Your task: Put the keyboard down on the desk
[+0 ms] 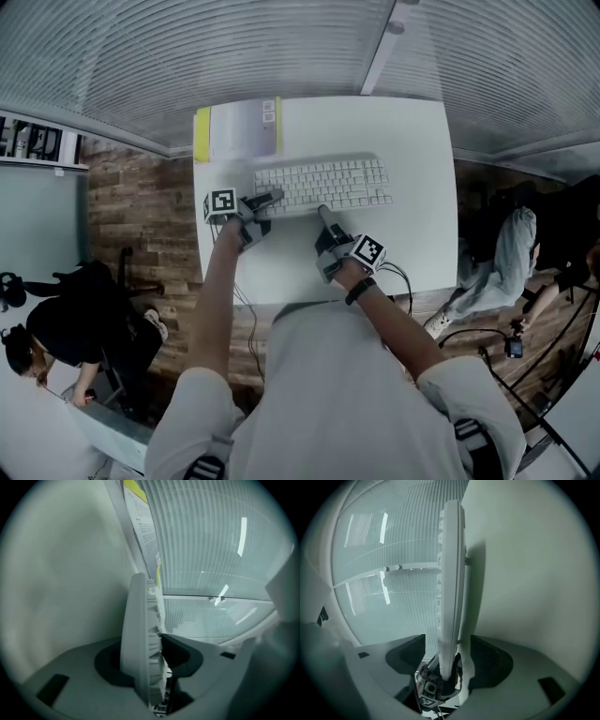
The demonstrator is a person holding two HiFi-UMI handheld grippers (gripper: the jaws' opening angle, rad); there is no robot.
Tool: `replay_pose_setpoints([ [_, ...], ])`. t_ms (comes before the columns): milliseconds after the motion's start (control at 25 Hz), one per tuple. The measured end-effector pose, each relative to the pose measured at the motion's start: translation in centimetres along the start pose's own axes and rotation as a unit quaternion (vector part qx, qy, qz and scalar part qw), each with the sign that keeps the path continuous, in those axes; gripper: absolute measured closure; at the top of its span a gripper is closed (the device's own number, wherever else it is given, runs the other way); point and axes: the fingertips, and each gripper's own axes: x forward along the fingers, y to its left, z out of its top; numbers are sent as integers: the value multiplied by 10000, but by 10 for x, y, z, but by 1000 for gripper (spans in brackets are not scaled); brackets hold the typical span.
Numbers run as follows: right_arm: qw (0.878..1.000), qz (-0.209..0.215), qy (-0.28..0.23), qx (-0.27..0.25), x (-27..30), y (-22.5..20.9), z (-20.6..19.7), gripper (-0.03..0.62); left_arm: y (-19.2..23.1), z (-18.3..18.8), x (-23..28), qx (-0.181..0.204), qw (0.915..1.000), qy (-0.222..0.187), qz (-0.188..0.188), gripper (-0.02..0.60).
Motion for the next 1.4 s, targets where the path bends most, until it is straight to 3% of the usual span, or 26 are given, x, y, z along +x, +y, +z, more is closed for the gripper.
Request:
replay_pose_setpoints([
  [120, 9984, -86, -230, 500, 6, -1, -2, 298, -1, -1, 0, 21, 10000, 4, -12, 410],
  [280, 9876, -153, -849, 1313, 7, -4, 10, 408, 1, 0, -1, 73, 10000, -5, 40, 408],
  [560, 9840, -598, -910, 1412, 5, -7, 7, 453, 5, -2, -1, 165, 9997, -26, 180, 388],
  [960, 9799, -822, -1082, 1460, 3, -6, 9, 456, 4, 2, -6, 186, 9991, -211, 313, 382],
  [1160, 9768, -970, -1152, 1524, 0, -9, 8, 456, 5, 1, -24, 429, 9969, -254, 611, 360],
  [1280, 9757, -1070, -1156, 1522, -1, -14, 8, 456, 8, 14, -52, 591, 9900, -781, 1011, 358],
  [1400, 9751, -1120, -1184, 1504, -2, -18, 8, 456, -1, 26, -78, 770, 9815, -1345, 1126, 357],
])
